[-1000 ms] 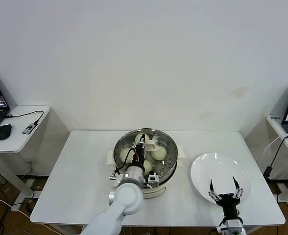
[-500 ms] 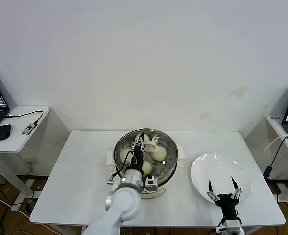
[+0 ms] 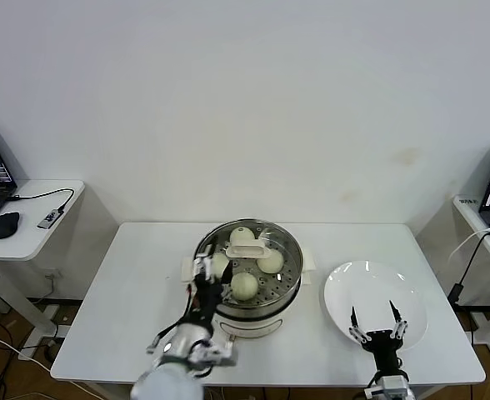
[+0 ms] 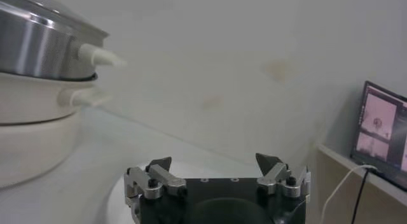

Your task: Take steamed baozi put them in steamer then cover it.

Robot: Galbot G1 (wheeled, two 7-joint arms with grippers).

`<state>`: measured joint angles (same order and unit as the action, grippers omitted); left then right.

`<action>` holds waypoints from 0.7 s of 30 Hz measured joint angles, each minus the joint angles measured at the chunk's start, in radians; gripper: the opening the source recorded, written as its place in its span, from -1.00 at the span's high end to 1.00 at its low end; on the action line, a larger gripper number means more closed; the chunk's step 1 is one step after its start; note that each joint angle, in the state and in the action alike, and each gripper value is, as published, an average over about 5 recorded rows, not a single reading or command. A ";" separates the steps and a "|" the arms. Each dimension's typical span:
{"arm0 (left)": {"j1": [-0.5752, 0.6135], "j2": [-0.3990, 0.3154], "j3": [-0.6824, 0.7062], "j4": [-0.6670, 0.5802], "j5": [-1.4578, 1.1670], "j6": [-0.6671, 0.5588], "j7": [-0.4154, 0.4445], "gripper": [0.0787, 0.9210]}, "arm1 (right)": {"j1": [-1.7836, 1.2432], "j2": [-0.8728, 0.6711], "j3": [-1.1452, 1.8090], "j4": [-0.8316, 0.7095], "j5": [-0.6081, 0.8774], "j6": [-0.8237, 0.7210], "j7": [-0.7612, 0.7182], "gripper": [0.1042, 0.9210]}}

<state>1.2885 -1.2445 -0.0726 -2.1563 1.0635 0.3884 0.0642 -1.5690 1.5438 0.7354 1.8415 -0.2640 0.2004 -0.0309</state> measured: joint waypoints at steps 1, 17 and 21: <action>0.031 0.004 -0.026 -0.012 -0.050 -0.029 -0.025 -0.76 | -0.003 -0.003 -0.004 0.001 0.005 0.004 -0.001 -0.76; 0.420 -0.026 -0.311 -0.050 -0.966 -0.401 -0.278 -0.77 | -0.117 -0.146 -0.073 0.060 0.203 0.042 -0.028 -0.76; 0.461 -0.039 -0.343 -0.027 -1.083 -0.456 -0.293 -0.77 | -0.154 -0.174 -0.083 0.072 0.242 0.047 -0.029 -0.76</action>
<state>1.7493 -1.2838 -0.4161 -2.1830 -0.0194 -0.0672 -0.2290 -1.7235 1.3695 0.6526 1.9133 -0.0219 0.2473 -0.0602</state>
